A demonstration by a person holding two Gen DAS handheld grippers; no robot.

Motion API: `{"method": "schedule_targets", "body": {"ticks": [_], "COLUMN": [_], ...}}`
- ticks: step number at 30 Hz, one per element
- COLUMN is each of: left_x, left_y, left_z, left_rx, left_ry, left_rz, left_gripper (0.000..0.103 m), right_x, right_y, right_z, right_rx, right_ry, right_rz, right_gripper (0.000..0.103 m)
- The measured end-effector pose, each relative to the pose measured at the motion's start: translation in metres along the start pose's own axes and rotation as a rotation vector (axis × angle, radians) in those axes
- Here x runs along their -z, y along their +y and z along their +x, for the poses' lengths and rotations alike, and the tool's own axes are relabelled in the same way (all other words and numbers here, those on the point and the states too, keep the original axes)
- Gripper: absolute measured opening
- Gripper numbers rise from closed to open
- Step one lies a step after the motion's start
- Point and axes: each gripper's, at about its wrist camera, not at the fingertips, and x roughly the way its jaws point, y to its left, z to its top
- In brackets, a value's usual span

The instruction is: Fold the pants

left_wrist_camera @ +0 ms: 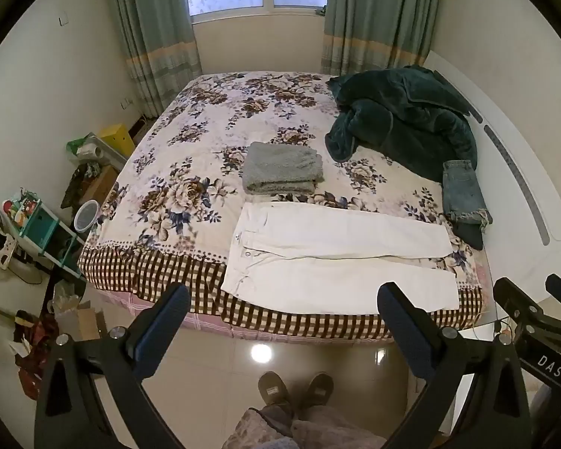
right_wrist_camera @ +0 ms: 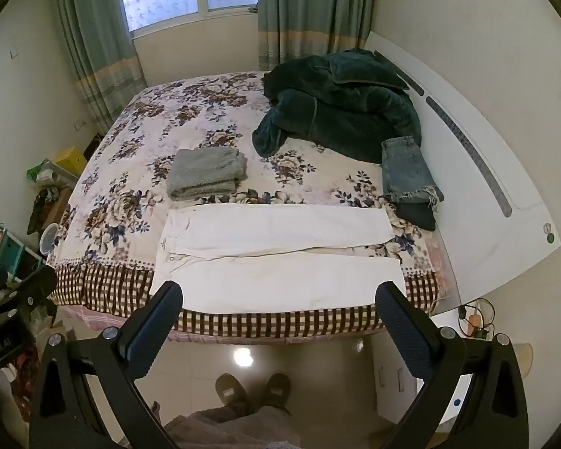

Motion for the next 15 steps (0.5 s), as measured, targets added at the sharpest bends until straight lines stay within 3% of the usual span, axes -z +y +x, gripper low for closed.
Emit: {"method": "schedule_targets", "body": {"ticks": [15], "left_x": [0.0], "left_y": [-0.0001], "left_z": [0.0], "left_rx": [-0.006], "left_ry": [-0.005], "left_rz": [0.002], "left_gripper": [0.103], "right_x": [-0.005], "right_y": [-0.0043], "right_z": [-0.0027], "right_rx": [-0.006], "right_ry": [0.005], "right_rz": [-0.013], "right_gripper": [0.103]}}
